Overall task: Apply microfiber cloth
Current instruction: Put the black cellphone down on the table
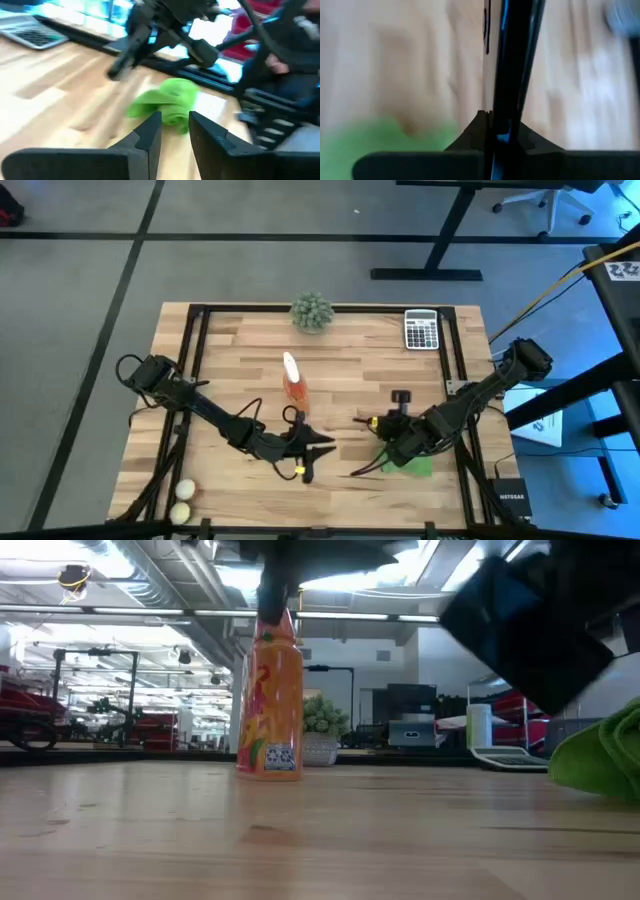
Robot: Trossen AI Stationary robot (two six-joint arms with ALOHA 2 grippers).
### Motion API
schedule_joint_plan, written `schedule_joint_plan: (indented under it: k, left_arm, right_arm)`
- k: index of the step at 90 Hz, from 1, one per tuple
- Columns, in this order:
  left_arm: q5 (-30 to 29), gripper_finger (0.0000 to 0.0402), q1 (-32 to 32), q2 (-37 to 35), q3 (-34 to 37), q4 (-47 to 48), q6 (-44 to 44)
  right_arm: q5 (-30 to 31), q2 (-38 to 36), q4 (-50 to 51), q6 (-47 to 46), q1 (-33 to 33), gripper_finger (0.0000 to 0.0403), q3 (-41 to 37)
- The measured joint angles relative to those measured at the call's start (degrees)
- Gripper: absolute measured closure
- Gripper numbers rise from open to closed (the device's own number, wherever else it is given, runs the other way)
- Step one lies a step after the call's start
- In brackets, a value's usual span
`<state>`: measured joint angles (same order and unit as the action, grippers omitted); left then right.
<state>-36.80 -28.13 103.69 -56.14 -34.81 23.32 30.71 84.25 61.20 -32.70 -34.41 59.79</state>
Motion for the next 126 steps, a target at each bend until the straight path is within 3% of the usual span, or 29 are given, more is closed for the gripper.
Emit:
schedule_joint_plan:
  k: [17, 52, 85, 109, 126]
  left_arm:
    - [-0.87, 0.0322, -0.06, -0.07, 0.0, 1.78, 0.92]
    - [-0.87, 0.0321, -0.37, -0.07, 0.0, 1.66, 0.72]
    - [-0.87, 0.0321, -0.34, -0.07, 0.0, 1.75, 0.71]
    - [-0.87, 0.0321, -0.34, -0.07, 0.0, 2.17, 0.71]
    - [-0.87, 0.0321, -0.34, -0.07, 0.0, 2.44, 0.71]
  right_arm:
    - [2.13, 0.0, 1.88, -0.92, 5.84, 0.0398, -5.56]
    - [-3.69, -0.11, -10.97, 11.43, 18.41, 0.0383, -18.04]
    - [-8.95, -0.11, -20.14, 13.52, 19.15, 0.0313, -19.85]
    - [-10.95, -0.04, -20.71, 13.57, 19.08, 0.0232, -19.89]
    - [-10.89, -0.04, -20.69, 13.59, 19.08, 0.0205, -19.89]
